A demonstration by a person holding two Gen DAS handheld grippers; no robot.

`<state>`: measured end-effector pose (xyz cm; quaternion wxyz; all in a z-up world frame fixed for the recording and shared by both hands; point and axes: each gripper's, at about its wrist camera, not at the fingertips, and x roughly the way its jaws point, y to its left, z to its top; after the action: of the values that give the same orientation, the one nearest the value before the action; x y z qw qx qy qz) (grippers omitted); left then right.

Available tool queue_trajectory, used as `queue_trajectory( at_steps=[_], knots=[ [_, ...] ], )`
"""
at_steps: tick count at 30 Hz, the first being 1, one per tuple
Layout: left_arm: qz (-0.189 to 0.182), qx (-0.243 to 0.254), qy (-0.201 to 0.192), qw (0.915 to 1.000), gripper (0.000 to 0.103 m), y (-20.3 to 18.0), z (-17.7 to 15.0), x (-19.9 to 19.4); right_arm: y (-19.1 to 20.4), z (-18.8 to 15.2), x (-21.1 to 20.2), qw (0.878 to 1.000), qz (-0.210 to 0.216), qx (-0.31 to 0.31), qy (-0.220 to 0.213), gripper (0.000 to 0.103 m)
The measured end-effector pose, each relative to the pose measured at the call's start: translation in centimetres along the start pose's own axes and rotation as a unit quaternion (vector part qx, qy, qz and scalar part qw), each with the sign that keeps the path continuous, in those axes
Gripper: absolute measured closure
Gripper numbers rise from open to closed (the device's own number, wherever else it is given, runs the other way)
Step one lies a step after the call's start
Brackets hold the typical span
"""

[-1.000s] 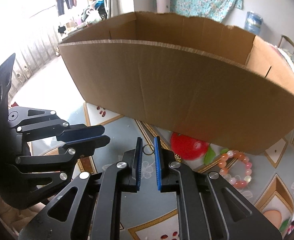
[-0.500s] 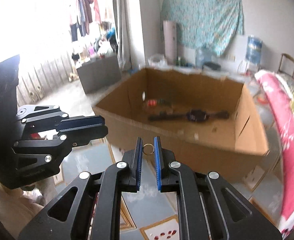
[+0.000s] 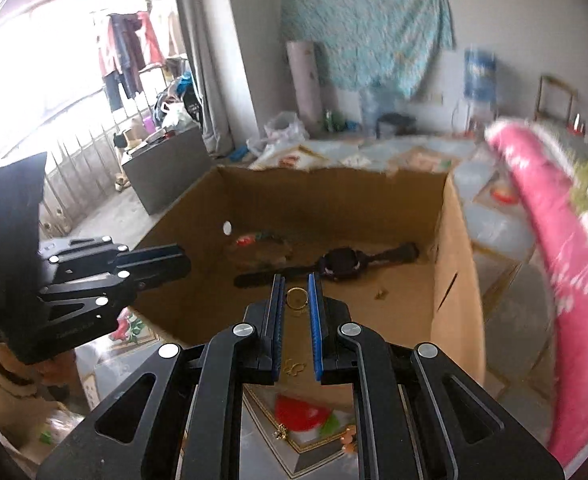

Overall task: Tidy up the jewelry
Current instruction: 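Lift both held gold charms over the cardboard box, then open both tools to drop the gold charms into the box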

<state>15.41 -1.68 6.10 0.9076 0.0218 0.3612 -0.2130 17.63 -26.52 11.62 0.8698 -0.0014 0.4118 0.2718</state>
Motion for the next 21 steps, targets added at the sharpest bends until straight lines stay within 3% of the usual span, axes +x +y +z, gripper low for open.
queue_trajectory(
  at_steps=[3, 9, 11, 13, 15, 21],
  knots=[
    [0.000, -0.022, 0.033, 0.9992, 0.092, 0.8, -0.5, 1.9, -0.9, 0.2, 1.6, 0.999, 0.020, 0.023, 0.029, 0.093],
    [0.004, -0.047, 0.059, 0.9971, 0.092, 1.8, -0.9, 3.6, -2.2, 0.3, 2.3, 0.996, 0.051, 0.057, 0.044, 0.090],
    [0.000, -0.046, 0.059, 0.9972, 0.086, 1.8, -0.9, 3.5, -2.4, 0.3, 2.2, 0.996, 0.054, 0.061, 0.041, 0.088],
    [-0.005, -0.042, 0.055, 0.9976, 0.072, 1.6, -0.8, 3.4, -2.7, 0.4, 2.1, 0.996, 0.056, 0.065, 0.037, 0.086],
    [0.001, -0.035, 0.049, 0.9982, 0.064, 1.3, -0.7, 3.1, -2.9, 0.4, 1.7, 0.996, 0.055, 0.069, 0.031, 0.084],
    [0.003, -0.040, 0.038, 0.9985, 0.061, 1.5, -0.6, 2.4, -3.7, 0.6, 0.5, 0.995, 0.051, 0.081, 0.010, 0.081]
  ],
)
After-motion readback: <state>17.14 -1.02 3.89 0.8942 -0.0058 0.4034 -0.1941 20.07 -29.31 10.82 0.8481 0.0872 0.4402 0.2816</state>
